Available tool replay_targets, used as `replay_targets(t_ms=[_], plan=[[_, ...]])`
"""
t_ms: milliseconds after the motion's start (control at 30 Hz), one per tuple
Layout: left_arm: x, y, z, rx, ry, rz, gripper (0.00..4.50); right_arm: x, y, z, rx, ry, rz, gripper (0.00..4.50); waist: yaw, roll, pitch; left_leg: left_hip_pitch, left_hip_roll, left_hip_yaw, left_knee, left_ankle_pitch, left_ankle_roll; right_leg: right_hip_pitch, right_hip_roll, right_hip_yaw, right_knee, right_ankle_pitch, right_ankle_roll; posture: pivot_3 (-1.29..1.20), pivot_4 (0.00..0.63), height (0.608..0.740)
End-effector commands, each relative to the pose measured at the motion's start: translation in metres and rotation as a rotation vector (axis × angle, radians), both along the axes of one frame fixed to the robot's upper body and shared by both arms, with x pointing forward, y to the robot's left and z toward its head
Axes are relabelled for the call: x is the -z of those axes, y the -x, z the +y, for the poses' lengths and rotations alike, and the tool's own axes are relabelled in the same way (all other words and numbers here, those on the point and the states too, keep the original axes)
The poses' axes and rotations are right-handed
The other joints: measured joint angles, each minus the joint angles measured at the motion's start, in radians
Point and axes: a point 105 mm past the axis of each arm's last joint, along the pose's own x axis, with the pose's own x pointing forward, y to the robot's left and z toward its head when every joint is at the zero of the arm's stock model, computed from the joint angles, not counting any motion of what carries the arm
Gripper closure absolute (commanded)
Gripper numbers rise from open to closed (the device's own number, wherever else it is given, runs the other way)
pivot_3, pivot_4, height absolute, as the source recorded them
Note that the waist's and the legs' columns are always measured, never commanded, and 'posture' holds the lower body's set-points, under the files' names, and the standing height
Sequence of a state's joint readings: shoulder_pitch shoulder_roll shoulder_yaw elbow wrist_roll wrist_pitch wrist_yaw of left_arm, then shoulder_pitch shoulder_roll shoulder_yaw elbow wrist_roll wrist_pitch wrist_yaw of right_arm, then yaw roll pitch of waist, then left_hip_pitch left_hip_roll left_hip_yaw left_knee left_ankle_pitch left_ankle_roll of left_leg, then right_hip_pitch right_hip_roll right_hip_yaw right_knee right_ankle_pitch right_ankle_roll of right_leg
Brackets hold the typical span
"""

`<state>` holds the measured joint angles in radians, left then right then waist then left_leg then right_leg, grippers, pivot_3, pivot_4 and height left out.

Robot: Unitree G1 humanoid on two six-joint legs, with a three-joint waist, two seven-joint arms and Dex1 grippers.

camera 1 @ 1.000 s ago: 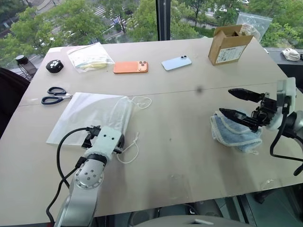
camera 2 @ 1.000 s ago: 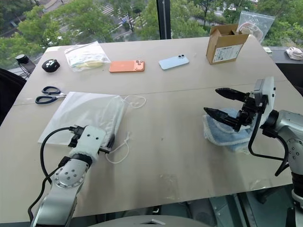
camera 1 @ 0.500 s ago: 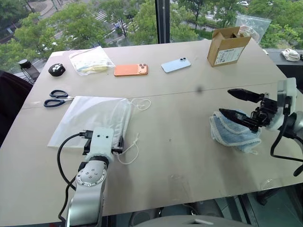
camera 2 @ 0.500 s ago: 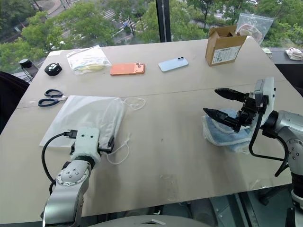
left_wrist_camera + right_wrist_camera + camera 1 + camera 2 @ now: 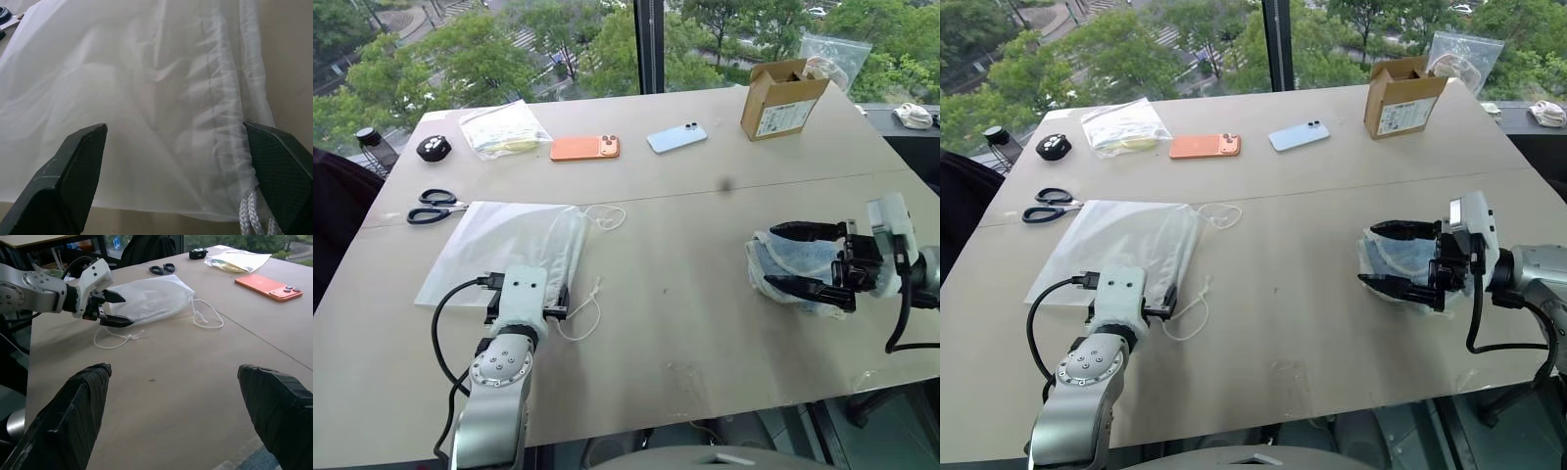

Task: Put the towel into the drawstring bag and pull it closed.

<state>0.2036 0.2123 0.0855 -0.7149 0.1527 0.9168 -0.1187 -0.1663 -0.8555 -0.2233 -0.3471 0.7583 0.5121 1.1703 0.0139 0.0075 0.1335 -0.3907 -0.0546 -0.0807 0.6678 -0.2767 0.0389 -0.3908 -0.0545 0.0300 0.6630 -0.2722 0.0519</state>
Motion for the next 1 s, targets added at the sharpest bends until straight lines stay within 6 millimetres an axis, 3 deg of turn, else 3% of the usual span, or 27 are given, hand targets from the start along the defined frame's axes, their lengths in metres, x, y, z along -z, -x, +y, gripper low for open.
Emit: replay_targets(t_ms=[33, 300, 567, 767, 833, 1000], plan=[[0.027, 0.013, 0.001, 0.001, 0.053, 0.123, 0.8, -0.009, 0.002, 0.004, -0.022, -0.01, -0.055, 0.0, 0.0, 0.0, 0.0, 0.0, 0.0, 0.0, 0.0, 0.0, 0.0, 0.0, 0.0, 0.0, 0.0, 0.0, 0.0, 0.0, 0.15, 0.74], [0.023, 0.013, 0.0, 0.004, 0.109, 0.107, 4.39, -0.009, 0.0, 0.004, -0.01, -0.02, -0.061, 0.0, -0.001, -0.001, 0.0, 0.0, 0.0, 0.0, 0.0, 0.0, 0.0, 0.0, 0.0, 0.0, -0.001, 0.0, 0.0, 0.0, 0.15, 0.74], [0.014, 0.007, 0.007, -0.024, 0.092, 0.052, 4.49, -0.011, -0.001, 0.002, 0.011, -0.041, -0.066, 0.0, 0.0, -0.001, 0.001, 0.0, 0.0, 0.0, -0.001, 0.0, 0.0, 0.0, 0.0, 0.0, -0.001, 0.0, 0.0, 0.0, 0.15, 0.74], [-0.06, -0.021, 0.011, 0.069, -0.134, -0.318, 4.49, -0.016, -0.006, 0.0, 0.047, -0.088, -0.071, 0.0, 0.004, -0.008, 0.005, -0.004, 0.0, -0.002, 0.0, 0.0, 0.0, -0.003, 0.0, -0.002, 0.0, 0.0, 0.0, 0.0, 0.15, 0.74], [-0.082, -0.03, 0.012, 0.083, -0.194, -0.42, 4.49, -0.012, -0.016, -0.005, 0.121, -0.05, -0.098, 0.0, 0.009, -0.009, 0.005, -0.005, 0.0, -0.002, 0.0, 0.0, 0.0, -0.003, -0.001, -0.002, -0.001, 0.0, 0.0, 0.0, 0.15, 0.74], [-0.139, -0.047, -0.015, 0.215, -0.23, -0.644, 4.49, -0.001, -0.043, -0.022, 0.332, 0.045, -0.154, 0.0, 0.02, -0.01, 0.006, -0.006, -0.001, -0.002, 0.001, 0.003, -0.005, -0.004, -0.002, -0.002, -0.002, 0.0, 0.0, 0.0, 0.15, 0.74]])
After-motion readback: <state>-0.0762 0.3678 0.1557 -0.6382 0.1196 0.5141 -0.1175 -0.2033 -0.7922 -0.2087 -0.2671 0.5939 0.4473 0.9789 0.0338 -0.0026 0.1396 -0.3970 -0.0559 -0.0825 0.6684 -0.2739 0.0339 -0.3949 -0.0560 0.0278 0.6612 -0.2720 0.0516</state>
